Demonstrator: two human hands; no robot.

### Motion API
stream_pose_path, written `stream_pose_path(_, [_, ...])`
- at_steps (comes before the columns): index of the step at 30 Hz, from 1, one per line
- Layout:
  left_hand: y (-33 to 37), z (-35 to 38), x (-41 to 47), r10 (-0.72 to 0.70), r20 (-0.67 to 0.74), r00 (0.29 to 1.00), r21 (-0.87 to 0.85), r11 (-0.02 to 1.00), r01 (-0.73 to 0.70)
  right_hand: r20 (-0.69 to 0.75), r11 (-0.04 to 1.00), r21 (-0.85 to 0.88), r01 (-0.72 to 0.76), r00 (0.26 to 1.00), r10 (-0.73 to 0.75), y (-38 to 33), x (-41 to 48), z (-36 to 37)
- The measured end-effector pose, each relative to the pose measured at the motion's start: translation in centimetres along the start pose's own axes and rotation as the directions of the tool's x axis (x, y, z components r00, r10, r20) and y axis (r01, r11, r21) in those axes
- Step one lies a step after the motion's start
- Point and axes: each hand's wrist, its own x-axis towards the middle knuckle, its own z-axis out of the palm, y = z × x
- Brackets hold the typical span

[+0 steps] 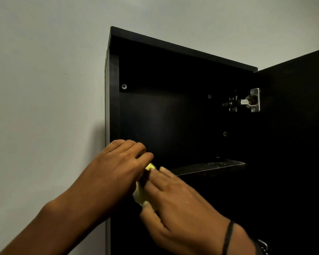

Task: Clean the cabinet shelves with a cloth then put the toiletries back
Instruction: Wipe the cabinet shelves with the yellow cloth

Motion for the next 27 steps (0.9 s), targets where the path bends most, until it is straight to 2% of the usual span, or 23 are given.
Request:
stream_pose_path(2, [0.0,-0.1,0.1,-0.012,-0.008,1.000,0.000,1.000,0.012,0.000,0.998,0.032,0.052,0.999,-0.052,-0.5,0.3,0.2])
stream_pose_path(4, [-0.2,-0.1,0.0,0.006,-0.007,1.000,-0.001,1.000,-0.006,0.000,0.996,0.088,0.019,1.000,-0.019,0.6,0.2,-0.3])
stream_pose_path(6, [-0.2,-0.1,-0.4,0.025,-0.009,1.000,-0.005,1.000,-0.025,-0.004,0.994,0.065,-0.084,0.996,0.084,2.8,-0.2,-0.8])
stream_pose_path(8, [-0.2,0.0,-0.7,0.039,-0.012,0.999,0.006,0.999,-0.039,0.045,0.964,-0.021,-0.264,0.963,0.265,5.9,-0.7,-1.6])
stream_pose_path(9, [-0.1,0.2,-0.8,0.047,-0.016,0.999,0.014,0.999,-0.047,0.088,0.931,-0.080,-0.355,0.928,0.362,7.8,-0.8,-2.0])
stream_pose_path(11, [-0.1,0.3,-1.1,0.069,-0.029,0.997,0.037,0.997,-0.068,0.206,0.826,-0.182,-0.533,0.801,0.562,11.9,-0.2,-2.9])
stream_pose_path(13, [-0.2,0.4,-1.2,0.081,-0.037,0.996,0.060,0.995,-0.079,0.317,0.767,-0.197,-0.611,0.700,0.639,14.8,0.6,-3.4])
stream_pose_path(15, [-0.2,0.4,-1.3,0.077,-0.049,0.996,0.078,0.994,-0.073,0.394,0.800,-0.218,-0.559,0.699,0.596,15.6,1.4,-3.5])
stream_pose_path(17, [-0.1,0.3,-1.2,0.057,-0.050,0.997,0.090,0.995,-0.053,0.416,0.859,-0.203,-0.471,0.752,0.511,13.8,2.1,-3.2])
stream_pose_path(20, [0.5,0.0,-0.7,0.003,-0.049,0.999,0.094,0.996,0.001,0.389,0.957,-0.016,-0.290,0.880,0.273,9.5,4.0,-1.9])
stream_pose_path(22, [1.0,-0.5,0.1,-0.024,-0.075,0.997,0.079,0.996,0.030,0.361,0.980,0.120,-0.157,0.927,0.104,6.1,5.2,-1.4])
stream_pose_path(25, [1.5,-1.2,1.1,-0.106,-0.071,0.992,0.017,0.994,0.107,0.336,0.960,0.281,-0.006,0.937,-0.093,2.1,6.5,-1.2])
stream_pose_path(27, [1.8,-1.3,1.7,-0.152,-0.064,0.986,-0.009,0.988,0.152,0.328,0.956,0.292,0.005,0.939,-0.105,1.2,6.6,-1.7])
